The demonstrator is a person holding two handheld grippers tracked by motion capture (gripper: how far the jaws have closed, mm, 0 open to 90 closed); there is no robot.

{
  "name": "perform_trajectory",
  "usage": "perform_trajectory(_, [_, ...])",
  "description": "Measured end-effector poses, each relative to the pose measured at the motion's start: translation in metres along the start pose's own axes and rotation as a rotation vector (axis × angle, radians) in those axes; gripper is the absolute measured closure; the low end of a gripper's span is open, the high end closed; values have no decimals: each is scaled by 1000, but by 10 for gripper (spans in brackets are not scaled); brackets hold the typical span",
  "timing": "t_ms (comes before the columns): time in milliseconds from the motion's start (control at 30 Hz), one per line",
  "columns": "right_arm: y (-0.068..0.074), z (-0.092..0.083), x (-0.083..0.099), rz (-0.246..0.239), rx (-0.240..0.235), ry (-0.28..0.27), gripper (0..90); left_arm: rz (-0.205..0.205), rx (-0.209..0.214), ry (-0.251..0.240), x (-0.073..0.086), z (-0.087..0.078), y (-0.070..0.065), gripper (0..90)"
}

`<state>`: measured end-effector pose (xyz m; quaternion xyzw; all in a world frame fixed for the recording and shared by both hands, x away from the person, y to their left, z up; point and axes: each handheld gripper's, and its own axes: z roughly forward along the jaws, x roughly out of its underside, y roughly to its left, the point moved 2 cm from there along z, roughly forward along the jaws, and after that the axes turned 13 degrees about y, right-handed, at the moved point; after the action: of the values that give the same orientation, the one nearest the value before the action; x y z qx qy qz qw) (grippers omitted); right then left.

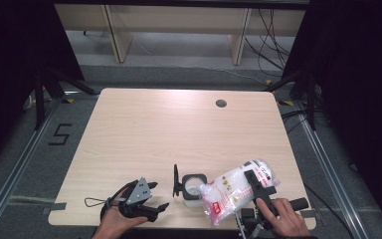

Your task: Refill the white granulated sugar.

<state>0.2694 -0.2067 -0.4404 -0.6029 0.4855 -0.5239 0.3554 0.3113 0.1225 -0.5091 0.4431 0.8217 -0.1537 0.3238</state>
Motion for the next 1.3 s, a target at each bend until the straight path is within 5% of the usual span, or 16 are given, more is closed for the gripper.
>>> perform_trajectory(67, [0,0,0,0,-1,0,408,24,-5,0,0,0,1,237])
perform_trajectory(433, [1,0,0,7,-3,2,408,0,0,-2,0,0,0,237])
perform_trajectory(467, [0,0,0,-4,6,0,409,26,-5,-2,0,0,2,237])
perform_trajectory(700, [0,-1,0,0,5,-3,409,24,-5,-2,0,0,1,237])
perform_trajectory(733, [0,-1,0,-2,5,-3,409,1,-1,-2,0,0,0,237])
perform_trajectory(1300, [0,0,-1,2,10,-8,410,25,-1,0,0,-1,1,237])
